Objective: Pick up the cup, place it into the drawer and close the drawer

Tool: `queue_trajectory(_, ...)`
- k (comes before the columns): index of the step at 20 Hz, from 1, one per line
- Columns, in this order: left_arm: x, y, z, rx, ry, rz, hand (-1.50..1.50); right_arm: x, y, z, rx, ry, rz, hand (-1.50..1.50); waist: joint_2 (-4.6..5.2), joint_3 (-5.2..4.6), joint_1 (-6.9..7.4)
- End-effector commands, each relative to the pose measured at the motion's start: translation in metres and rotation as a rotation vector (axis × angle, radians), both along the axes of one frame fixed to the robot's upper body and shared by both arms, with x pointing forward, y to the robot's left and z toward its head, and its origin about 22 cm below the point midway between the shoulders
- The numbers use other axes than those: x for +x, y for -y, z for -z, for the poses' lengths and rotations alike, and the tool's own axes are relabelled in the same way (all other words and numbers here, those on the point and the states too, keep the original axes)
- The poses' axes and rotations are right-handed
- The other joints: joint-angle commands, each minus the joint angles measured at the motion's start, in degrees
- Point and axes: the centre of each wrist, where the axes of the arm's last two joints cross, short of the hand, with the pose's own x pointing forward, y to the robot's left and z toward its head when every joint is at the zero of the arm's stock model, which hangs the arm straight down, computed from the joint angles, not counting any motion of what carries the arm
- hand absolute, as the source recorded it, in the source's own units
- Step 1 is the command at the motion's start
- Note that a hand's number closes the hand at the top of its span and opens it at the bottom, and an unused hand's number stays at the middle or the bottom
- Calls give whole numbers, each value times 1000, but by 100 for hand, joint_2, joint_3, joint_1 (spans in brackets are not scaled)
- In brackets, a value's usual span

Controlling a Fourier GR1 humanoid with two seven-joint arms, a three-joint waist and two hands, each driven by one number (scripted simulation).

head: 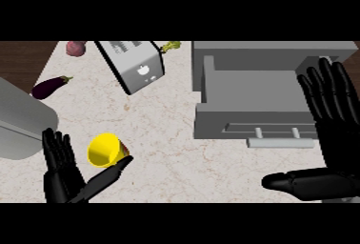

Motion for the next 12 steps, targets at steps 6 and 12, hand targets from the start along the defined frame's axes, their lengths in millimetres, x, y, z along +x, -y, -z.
queue_trajectory(6, 5, -12, 45, -27, -41, -12, -150, -7, -7, 3, 11, -17, -8, -150, 2, 1, -11)
queue_trajectory(12, -1, -16, 65, -42, -34, -34, -150, 6, 8, 12, 23, 5, 5, -150, 4, 2, -1)
